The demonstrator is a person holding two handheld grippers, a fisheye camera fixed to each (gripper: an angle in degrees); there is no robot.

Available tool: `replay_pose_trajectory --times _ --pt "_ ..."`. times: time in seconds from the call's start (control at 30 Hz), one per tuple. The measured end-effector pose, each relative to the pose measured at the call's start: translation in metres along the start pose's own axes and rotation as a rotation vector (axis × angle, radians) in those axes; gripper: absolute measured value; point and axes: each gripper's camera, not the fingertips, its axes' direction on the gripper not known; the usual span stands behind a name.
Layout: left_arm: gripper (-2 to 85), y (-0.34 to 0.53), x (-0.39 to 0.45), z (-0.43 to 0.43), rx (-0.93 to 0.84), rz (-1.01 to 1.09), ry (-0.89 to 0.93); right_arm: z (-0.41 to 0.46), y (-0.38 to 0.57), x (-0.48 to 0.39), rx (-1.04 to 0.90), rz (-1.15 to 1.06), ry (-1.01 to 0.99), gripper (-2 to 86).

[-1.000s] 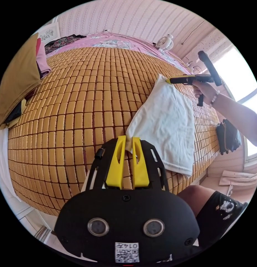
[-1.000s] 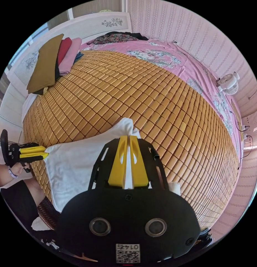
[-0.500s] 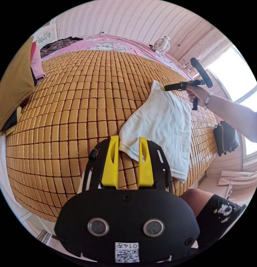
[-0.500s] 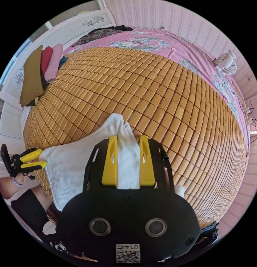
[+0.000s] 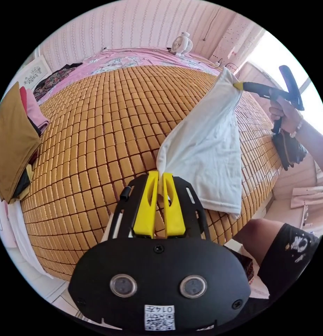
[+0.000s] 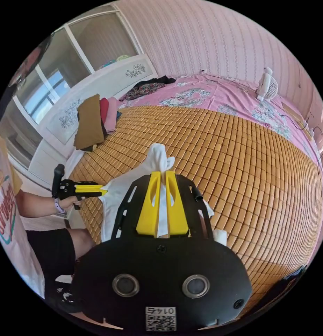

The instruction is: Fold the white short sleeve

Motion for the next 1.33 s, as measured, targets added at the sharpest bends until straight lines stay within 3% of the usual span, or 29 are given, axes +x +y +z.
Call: replay_pose_trajectory --times 0.23,0.33,0.5,0.53,0.73,0.8,0.9,1.1,1.27,1.33 --pt "-0.6 -0.029 0.052 -0.076 0.070 0.299 0.132 -0.139 0.107 -0.012 0.161 0.301 0.073 1.4" --pt "-0.7 -0.058 0.093 -0.105 0.095 0.462 0.296 -0.213 0.142 -0.023 0.221 0.373 0.179 1.4" --pt "-0.6 -0.134 0.176 -0.123 0.136 0.644 0.812 -0.348 0.186 -0.034 0.296 0.453 0.397 1.6" --pt "-0.5 -0.145 0.187 -0.122 0.152 0.651 0.848 -0.382 0.189 -0.031 0.299 0.449 0.472 1.7" --pt "3.3 -0.271 0.334 -0.073 0.224 0.648 0.909 -0.495 0.168 0.086 0.266 0.500 0.776 3.8" --pt "6.2 -0.295 0.373 -0.041 0.293 0.644 0.773 -0.495 0.172 0.146 0.246 0.594 0.830 6.0" --pt "7.4 -0.294 0.376 -0.015 0.260 0.621 0.639 -0.460 0.187 0.209 0.039 0.759 0.892 9.1" --pt "6.8 -0.199 0.274 -0.004 0.167 0.589 0.500 -0.324 0.159 0.105 -0.079 0.448 0.925 7.6" --pt "6.3 -0.104 0.166 -0.017 0.032 0.455 0.325 -0.169 0.101 0.013 -0.177 0.246 0.645 5.8" --pt "6.4 -0.075 0.130 -0.024 0.006 0.400 0.266 -0.125 0.082 -0.005 -0.207 0.208 0.622 5.9"
